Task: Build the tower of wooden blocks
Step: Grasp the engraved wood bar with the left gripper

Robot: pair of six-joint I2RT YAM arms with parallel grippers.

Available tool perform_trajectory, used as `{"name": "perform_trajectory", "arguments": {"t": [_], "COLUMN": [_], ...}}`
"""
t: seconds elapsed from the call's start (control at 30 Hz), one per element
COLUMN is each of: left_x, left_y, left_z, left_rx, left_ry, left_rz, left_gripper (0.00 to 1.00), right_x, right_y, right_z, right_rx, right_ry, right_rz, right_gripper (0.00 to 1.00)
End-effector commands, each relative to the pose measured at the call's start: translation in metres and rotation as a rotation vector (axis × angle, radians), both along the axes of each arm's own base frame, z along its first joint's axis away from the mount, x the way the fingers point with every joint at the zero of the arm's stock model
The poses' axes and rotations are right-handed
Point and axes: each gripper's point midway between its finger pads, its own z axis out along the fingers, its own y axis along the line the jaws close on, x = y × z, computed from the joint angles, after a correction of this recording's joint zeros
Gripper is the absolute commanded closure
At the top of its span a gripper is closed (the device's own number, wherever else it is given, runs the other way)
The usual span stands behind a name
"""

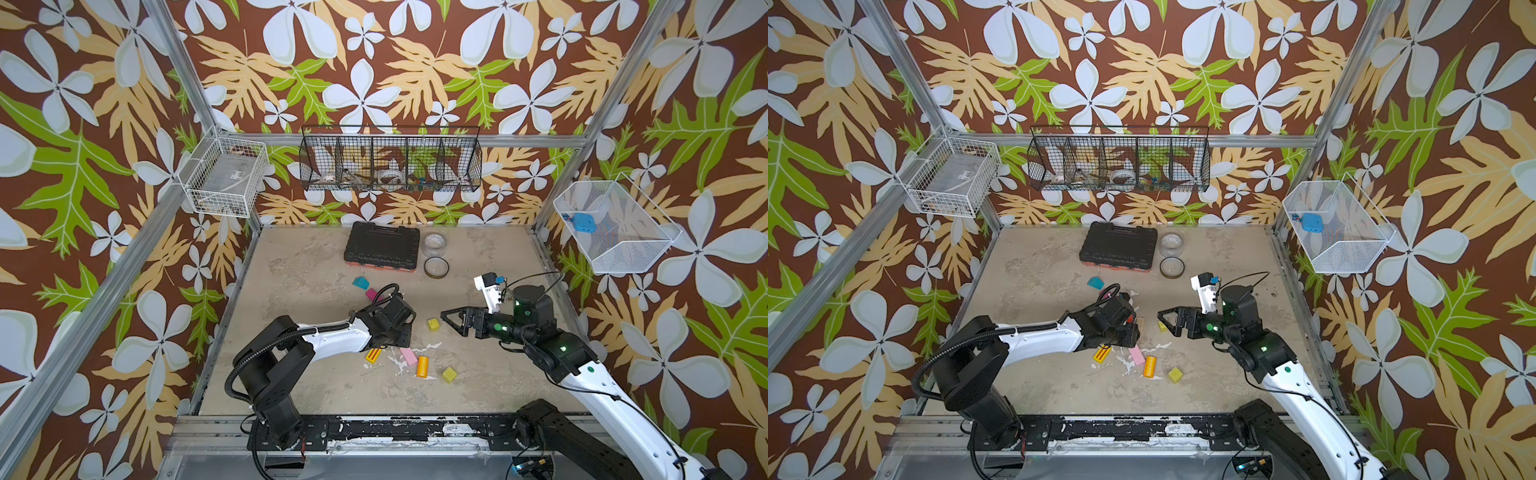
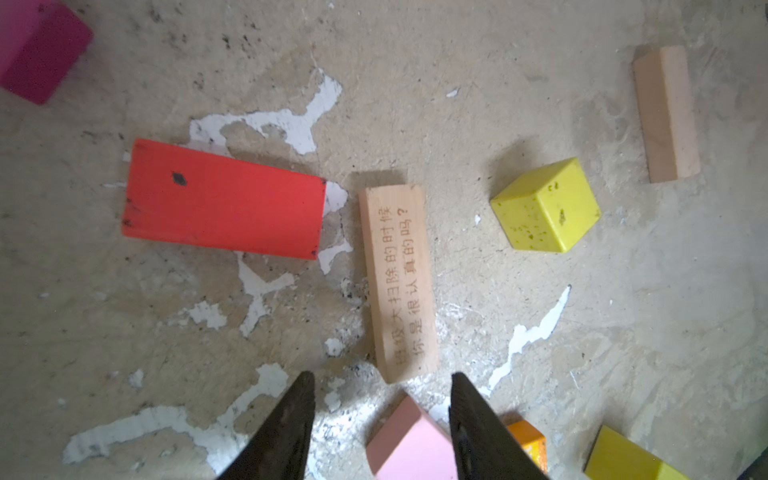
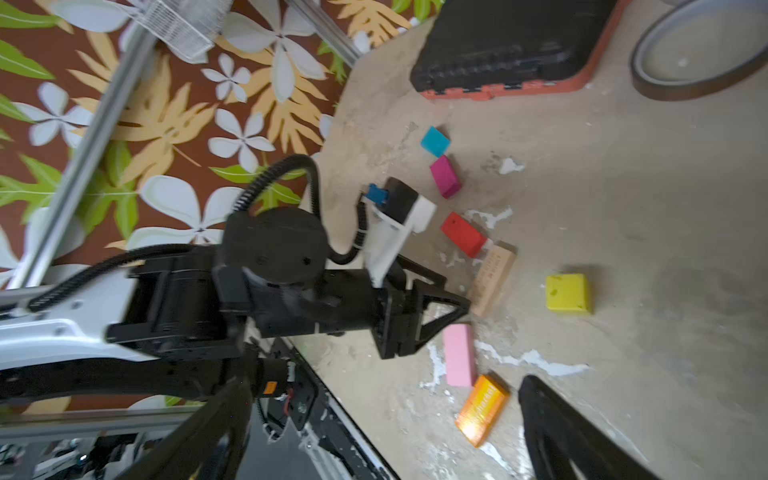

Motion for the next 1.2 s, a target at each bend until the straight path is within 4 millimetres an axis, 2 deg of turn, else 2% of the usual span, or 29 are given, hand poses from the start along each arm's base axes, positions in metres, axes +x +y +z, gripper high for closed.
{"name": "perform_trajectory", "arguments": {"t": [0.0,0.23,0.37,0.47,0.7,0.93,1.17], "left_x": [0.004,0.008,0.012,0.014,0.019,0.014,0.014], "left_y": [0.006,0.007,0.007,0.005,0.004,-0.001,-0.008], "left_z": [-0.001,-0.018,-0.027,-0.031,-0.034,-0.03,-0.032], "left_rx": [0.038,0.096,0.132,0.145,0.169,0.221,0.208], "left_ry": [-0.02,-0.006,0.001,0.009,0.0,-0.025,-0.017], "left_rz": [0.022,0.016,0.021,0.017,0.025,0.009,0.004], "left_gripper": [0.45,0.44,0.44,0.45,0.45,0.44,0.43], "right_x": [0.009,0.011,0.011,0.011,0.012,0.012,0.012], "right_y": [-0.023,-0.058,-0.067,-0.068,-0.067,-0.067,-0.066], "right_z": [-0.023,-0.081,-0.107,-0.119,-0.126,-0.122,-0.127], "right_rx": [-0.127,-0.271,-0.312,-0.319,-0.334,-0.324,-0.334], "right_ry": [-0.063,-0.055,-0.04,-0.036,-0.014,-0.031,-0.011], "right_rz": [-0.097,-0.242,-0.28,-0.287,-0.273,-0.273,-0.266], "right_gripper": [0.0,0.0,0.0,0.0,0.0,0.0,0.0]}}
